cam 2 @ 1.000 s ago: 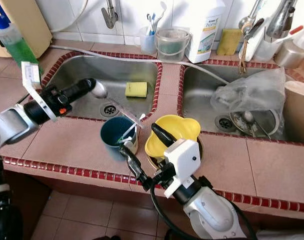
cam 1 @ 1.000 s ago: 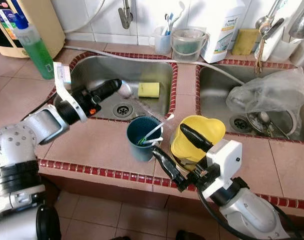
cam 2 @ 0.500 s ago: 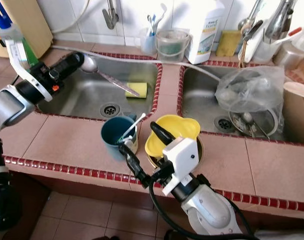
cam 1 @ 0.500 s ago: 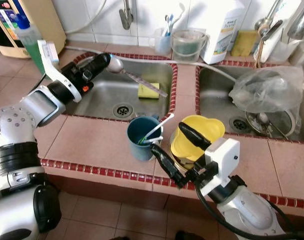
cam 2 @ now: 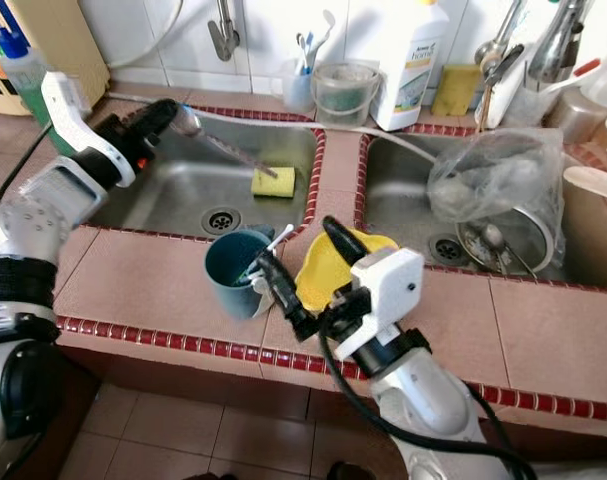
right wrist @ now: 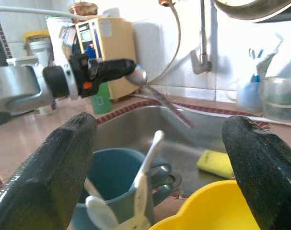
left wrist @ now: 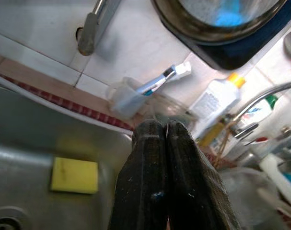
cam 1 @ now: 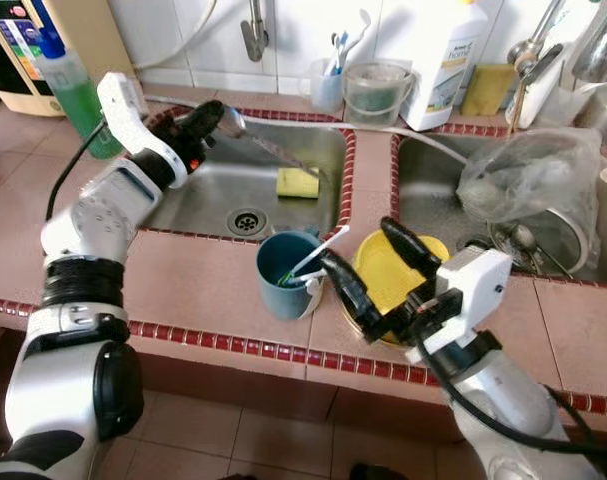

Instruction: Kitchen organization

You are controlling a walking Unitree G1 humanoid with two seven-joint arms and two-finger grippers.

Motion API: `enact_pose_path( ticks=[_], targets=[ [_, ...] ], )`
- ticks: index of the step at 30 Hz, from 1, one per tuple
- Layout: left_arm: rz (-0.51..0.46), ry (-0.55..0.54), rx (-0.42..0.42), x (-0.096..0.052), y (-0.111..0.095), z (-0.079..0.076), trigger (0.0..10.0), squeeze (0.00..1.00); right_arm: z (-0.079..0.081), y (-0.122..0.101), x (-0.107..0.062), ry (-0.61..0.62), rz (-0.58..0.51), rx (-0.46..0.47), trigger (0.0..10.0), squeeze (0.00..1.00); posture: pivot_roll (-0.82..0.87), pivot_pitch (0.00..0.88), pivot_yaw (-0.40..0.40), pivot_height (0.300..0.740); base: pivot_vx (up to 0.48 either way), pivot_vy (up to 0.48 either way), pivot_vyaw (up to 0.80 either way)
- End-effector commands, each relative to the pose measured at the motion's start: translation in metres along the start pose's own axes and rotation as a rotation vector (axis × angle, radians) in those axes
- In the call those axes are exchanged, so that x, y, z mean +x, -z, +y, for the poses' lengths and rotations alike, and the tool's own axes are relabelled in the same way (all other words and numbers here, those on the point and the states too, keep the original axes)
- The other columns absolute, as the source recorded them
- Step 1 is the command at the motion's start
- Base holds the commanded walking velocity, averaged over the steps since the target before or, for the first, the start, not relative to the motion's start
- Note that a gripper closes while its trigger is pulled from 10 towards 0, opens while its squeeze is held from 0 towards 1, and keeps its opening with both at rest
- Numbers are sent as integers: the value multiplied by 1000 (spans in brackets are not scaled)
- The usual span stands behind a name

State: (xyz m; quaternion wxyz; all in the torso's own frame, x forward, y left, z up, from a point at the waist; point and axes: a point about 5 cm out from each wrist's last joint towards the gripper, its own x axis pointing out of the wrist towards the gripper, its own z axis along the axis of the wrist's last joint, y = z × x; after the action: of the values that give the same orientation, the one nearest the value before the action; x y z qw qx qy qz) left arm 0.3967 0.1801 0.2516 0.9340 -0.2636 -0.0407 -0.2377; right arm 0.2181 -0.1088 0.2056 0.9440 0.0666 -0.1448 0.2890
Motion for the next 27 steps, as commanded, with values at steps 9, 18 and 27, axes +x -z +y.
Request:
enact_pose_path(
  ticks=[9, 18, 27],
  targets=[
    [-7, -35, 151, 14, 17, -2, 10000, 0, -13, -21, 8, 68, -83, -28, 10000, 0, -141, 102, 50, 740, 0, 0, 0],
    [-16, -55, 210, 18, 26, -1, 10000, 0, -19, -25, 4, 145, -86, -3, 10000, 0, -170, 118, 56, 740, 0, 0, 0],
    [-3, -16, 272, 20, 30, -2, 10000, 0, -14, -29, -7, 190, -63, 25, 10000, 0, -207, 163, 59, 740, 0, 0, 0]
  ],
)
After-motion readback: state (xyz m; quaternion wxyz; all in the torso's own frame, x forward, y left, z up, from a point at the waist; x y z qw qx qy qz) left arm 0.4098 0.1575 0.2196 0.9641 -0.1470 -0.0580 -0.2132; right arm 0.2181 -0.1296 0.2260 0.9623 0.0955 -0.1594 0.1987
